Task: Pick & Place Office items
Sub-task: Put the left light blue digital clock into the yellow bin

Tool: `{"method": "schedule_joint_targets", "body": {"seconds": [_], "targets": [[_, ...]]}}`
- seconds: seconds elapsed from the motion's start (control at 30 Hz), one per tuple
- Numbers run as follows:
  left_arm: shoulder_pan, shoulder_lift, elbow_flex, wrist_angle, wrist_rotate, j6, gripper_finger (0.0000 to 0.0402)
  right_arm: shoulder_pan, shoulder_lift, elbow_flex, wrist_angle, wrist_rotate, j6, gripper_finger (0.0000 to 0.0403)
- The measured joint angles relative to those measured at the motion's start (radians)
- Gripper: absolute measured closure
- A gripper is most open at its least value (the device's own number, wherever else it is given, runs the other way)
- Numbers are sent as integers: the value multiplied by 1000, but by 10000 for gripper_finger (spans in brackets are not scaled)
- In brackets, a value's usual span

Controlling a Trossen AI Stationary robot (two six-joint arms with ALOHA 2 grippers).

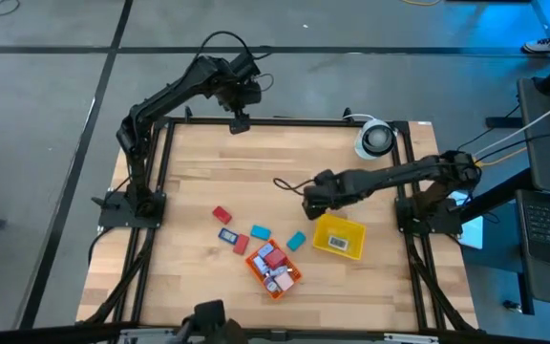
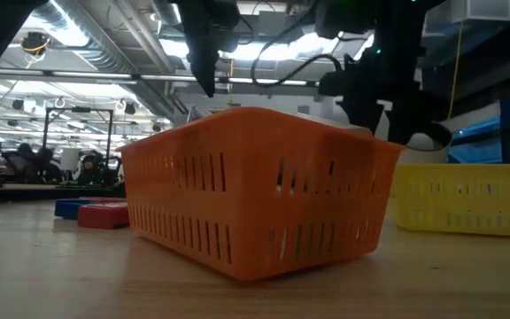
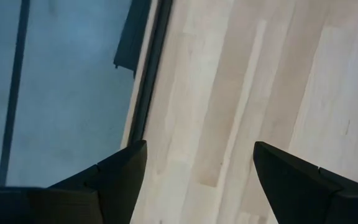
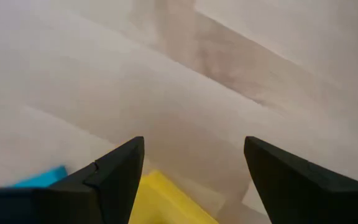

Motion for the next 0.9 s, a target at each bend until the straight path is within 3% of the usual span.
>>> {"method": "schedule_joint_targets", "body": {"seconds": [0.23,0.43,0.6,0.73,0.9], "targets": [[-15,0,0,0,-1,-74,110,-48,-80,0,7,22,-137,119],[-45,3,0,-100,8,-76,110,-100,-232,0,46,96,-205,119],[-97,4,-61,-124,85,-79,110,-146,-372,0,49,172,-267,119],[-207,2,-178,-141,109,-116,110,-179,-458,0,47,172,-330,119],[-392,-4,-299,12,122,-186,110,-208,-531,0,25,159,-391,119]]}}
